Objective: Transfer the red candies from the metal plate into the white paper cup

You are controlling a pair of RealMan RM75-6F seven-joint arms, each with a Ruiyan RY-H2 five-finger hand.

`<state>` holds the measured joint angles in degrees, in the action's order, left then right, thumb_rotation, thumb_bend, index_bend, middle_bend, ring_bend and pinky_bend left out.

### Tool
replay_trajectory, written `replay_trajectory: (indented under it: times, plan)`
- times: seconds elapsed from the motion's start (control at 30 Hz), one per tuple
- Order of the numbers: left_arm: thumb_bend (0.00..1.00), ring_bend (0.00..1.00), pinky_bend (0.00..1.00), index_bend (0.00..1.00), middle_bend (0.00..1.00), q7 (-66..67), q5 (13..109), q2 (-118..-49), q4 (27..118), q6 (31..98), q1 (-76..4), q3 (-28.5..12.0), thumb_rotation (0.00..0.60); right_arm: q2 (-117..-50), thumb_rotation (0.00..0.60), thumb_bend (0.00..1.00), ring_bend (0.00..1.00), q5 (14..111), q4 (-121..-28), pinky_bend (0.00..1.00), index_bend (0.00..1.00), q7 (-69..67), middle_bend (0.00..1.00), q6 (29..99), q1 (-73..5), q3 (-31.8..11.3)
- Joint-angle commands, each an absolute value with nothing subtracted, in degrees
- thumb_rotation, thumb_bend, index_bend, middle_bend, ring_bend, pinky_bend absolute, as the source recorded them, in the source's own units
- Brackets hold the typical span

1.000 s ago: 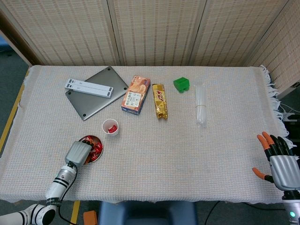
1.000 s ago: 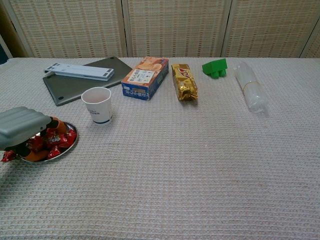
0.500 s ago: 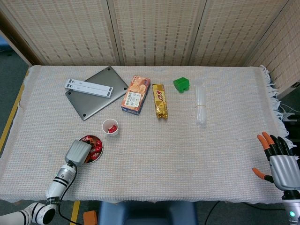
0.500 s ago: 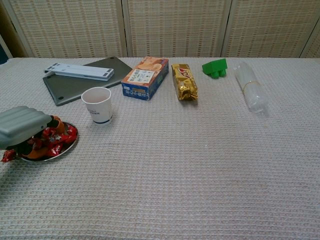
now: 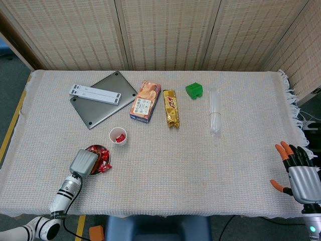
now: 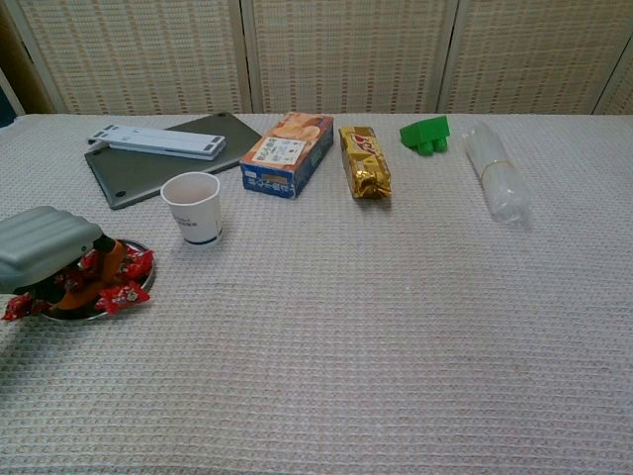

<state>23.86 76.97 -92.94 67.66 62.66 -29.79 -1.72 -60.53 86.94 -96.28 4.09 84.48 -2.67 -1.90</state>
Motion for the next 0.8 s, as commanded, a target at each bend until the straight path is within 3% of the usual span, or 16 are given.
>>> replay_trajectory:
  times: [0.03, 0.4, 0.8]
  plan:
    - [0.6, 0.66, 1.0, 0.75, 0.73, 23.57, 77.35, -93.3, 67.01, 63.07, -29.7, -1.85, 0.6, -60.52, 0.6, 0.06, 0.0, 86.9, -96.29, 0.0, 0.0, 4.11, 0.0, 84.45, -2.67, -1.91]
    - [0.64, 0.69, 1.0, 0.77, 0.76, 22.71, 78.01, -93.51, 66.13, 63.49, -29.62, -2.22, 0.6, -60.53, 0.6, 0.06, 0.0, 86.86, -96.29, 0.0, 0.0, 4.16, 0.0, 84.46, -2.68, -1.93]
    - [0.64, 0.7, 1.0, 0.77, 0.76, 22.94, 77.94, -89.14, 73.89, 63.81, -32.97, -7.18, 0.6, -60.36, 0.6, 0.06, 0.0, 86.55, -96.25, 0.0, 0.0, 3.81, 0.0, 84.46, -2.68, -2.11]
